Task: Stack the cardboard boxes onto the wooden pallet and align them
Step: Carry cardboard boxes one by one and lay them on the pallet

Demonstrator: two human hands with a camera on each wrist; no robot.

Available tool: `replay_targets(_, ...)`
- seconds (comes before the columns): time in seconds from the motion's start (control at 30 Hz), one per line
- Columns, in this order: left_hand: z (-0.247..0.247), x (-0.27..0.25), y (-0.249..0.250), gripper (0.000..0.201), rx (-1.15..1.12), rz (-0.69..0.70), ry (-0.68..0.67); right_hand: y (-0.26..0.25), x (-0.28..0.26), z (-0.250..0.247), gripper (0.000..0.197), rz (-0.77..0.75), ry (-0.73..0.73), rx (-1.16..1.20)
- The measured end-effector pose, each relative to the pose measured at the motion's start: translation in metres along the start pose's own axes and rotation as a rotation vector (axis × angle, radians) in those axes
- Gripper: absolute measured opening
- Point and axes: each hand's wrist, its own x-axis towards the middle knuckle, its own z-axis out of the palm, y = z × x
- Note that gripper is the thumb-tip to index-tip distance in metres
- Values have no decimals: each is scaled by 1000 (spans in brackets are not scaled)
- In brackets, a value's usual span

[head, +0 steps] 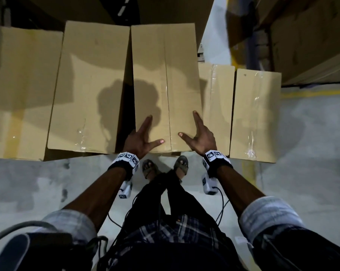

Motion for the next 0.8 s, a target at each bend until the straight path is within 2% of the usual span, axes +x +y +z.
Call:
replay_targets(0.1,-3,-5,16,114,63,-13,57,-8,-4,-10,104,5,64,-43)
replay_targets(0.23,-22,-13,51,107,82,-32,159,-22,-12,-31,104,8,150,-119)
replay_targets(0.33,-36,-18,70,108,137,-20,170,-38,-22,-52,101,56,204,-157)
replay_targets(0.43,-56,-24,85,111,175,4,129,-52,-37,-77,102,83,188,-143)
replay_targets(0.57,-77,-44,107,117,217,89,178,-64,-64,-108,104,37,250,-137)
replay_targets(0.7,-95,-72,135,114,180,59,217,-83,-93,-136,105,0,337,-162)
replay_targets(0.8,-109,-94,148,108,165,85,297,-101,-112,-156,104,-52,389,-164)
